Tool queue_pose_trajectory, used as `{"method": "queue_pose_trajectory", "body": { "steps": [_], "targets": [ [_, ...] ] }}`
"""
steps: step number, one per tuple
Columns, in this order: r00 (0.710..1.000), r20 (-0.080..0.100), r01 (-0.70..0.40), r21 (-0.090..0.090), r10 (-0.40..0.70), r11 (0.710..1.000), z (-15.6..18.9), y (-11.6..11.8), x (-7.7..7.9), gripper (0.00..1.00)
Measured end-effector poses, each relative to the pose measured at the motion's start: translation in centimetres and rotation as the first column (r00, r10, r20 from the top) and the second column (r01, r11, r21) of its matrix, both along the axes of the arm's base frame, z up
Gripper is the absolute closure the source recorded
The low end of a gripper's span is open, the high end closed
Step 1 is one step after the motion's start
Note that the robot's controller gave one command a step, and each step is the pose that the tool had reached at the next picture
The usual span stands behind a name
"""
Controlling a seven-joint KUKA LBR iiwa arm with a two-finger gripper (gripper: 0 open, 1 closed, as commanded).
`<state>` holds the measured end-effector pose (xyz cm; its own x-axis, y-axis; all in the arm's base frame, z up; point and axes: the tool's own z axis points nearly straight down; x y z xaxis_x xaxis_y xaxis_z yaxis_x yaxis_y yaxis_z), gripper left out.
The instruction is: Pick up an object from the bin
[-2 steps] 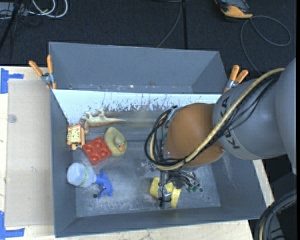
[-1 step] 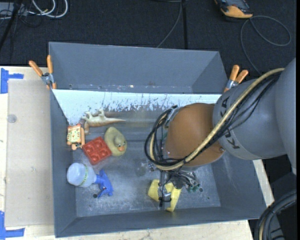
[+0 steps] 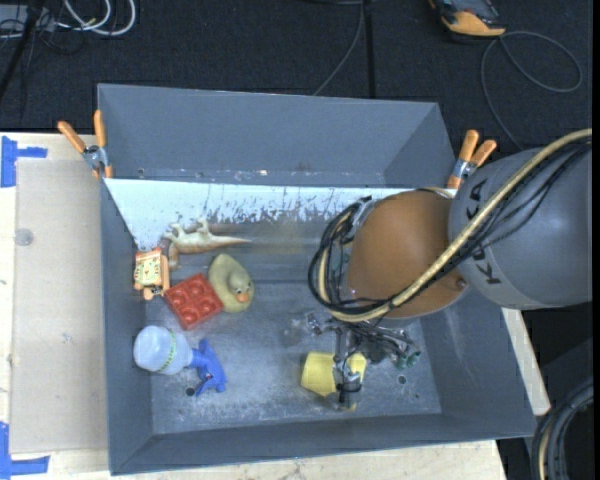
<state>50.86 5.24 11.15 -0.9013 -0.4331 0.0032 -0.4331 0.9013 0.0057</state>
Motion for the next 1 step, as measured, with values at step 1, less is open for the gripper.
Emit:
{"method": "queue_pose_trajectory", "body": {
  "steps": [1],
  "targets": [
    [0.993,0.007,-0.116,-0.004,0.116,0.993,0.95,-3.57,-0.15,0.0]
  ]
}}
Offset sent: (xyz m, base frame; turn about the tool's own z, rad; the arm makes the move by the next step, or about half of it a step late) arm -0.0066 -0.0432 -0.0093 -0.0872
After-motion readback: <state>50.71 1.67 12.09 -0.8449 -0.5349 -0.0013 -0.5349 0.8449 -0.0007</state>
